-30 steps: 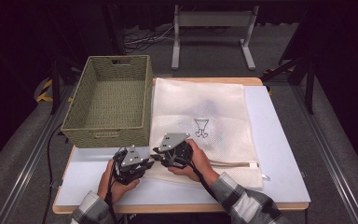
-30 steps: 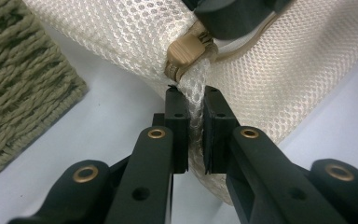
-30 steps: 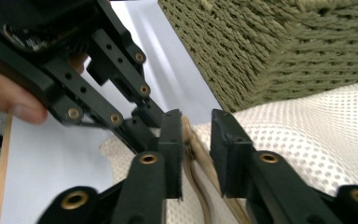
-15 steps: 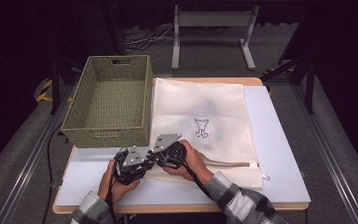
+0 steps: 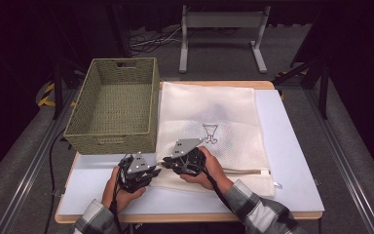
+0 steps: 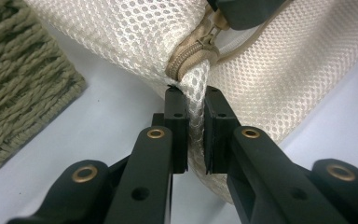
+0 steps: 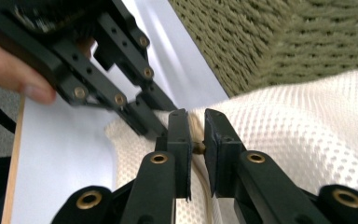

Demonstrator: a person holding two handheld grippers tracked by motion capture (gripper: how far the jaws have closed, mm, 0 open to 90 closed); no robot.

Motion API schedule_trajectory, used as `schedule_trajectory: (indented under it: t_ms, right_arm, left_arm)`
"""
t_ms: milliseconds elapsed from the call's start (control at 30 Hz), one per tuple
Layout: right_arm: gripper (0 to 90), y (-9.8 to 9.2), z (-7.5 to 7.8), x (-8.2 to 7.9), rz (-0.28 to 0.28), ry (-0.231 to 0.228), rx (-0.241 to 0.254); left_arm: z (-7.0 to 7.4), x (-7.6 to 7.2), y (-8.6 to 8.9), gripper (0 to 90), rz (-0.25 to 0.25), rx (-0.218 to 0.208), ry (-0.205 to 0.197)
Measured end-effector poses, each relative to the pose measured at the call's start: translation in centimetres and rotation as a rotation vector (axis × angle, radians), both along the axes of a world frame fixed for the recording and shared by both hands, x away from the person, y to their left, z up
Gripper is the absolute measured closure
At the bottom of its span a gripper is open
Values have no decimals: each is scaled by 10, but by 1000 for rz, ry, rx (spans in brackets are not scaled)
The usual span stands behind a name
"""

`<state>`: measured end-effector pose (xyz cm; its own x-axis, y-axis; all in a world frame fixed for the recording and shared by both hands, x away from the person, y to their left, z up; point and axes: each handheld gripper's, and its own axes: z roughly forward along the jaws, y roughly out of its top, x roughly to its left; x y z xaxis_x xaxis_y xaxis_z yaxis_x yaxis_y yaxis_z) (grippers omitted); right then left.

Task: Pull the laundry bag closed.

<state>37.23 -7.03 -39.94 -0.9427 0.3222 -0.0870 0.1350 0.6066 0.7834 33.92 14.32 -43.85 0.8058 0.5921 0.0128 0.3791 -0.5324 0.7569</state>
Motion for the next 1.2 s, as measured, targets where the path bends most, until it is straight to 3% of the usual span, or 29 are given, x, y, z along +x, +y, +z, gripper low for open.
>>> schedule_trajectory:
  t_ms: [867, 1033, 1200]
  right_arm:
    - [813, 5, -16, -1, 14, -27, -153]
    - [796, 5, -17, 0, 3, -37, -168]
    - [812, 5, -18, 0, 16, -40, -148]
  left_arm:
    - [4, -2, 1, 819, -11, -9, -19]
    - [5, -2, 3, 821, -10, -15, -19]
    - [5, -3, 3, 821, -11, -12, -18]
